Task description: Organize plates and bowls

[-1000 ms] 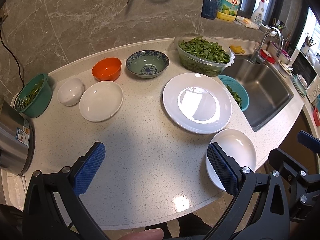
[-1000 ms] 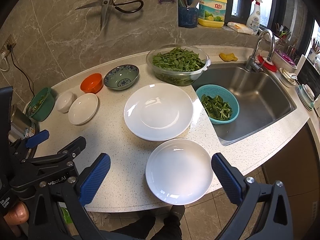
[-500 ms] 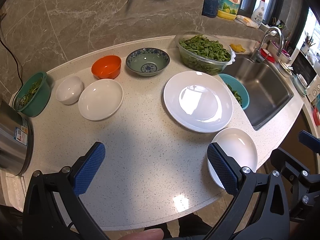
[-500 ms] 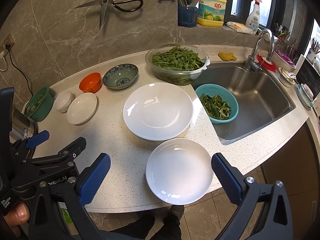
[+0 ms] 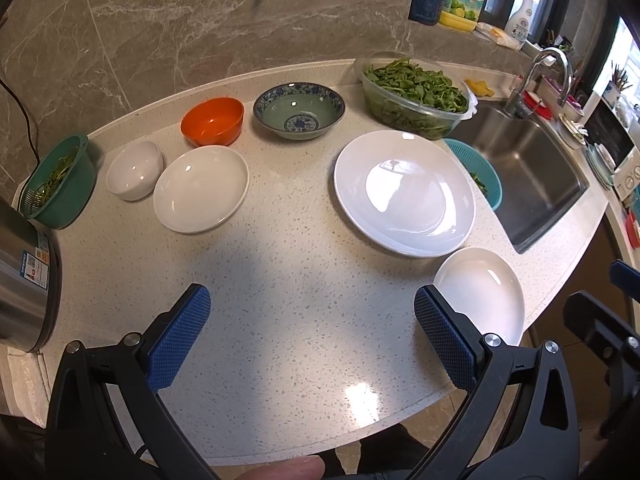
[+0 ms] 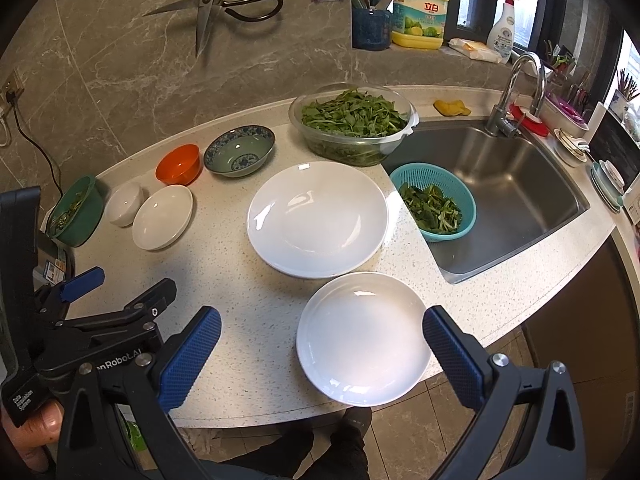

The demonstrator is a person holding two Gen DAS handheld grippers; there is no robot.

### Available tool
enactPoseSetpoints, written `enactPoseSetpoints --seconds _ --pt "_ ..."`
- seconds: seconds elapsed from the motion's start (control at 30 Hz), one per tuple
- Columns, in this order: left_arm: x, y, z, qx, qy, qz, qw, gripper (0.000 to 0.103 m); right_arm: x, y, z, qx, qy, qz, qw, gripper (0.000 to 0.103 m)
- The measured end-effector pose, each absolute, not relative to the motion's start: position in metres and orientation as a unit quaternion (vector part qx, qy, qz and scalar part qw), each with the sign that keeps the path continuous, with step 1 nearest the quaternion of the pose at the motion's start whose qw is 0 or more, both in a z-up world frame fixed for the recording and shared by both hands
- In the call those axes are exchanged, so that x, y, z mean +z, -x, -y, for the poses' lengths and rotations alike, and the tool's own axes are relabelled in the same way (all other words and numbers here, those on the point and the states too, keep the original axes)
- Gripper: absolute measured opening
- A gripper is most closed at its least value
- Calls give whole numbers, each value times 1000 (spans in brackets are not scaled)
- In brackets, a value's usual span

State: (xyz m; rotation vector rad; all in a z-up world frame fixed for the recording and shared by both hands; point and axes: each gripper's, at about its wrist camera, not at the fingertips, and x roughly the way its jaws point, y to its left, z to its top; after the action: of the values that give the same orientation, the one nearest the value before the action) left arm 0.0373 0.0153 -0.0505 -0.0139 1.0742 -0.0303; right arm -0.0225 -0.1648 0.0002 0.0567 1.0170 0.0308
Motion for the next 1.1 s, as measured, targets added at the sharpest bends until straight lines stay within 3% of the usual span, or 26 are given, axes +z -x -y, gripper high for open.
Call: enactPoseSetpoints --seconds 1.1 --pt "-58 -55 -23 -30 3 -491 870 103 -1 9 160 20 -49 -490 870 103"
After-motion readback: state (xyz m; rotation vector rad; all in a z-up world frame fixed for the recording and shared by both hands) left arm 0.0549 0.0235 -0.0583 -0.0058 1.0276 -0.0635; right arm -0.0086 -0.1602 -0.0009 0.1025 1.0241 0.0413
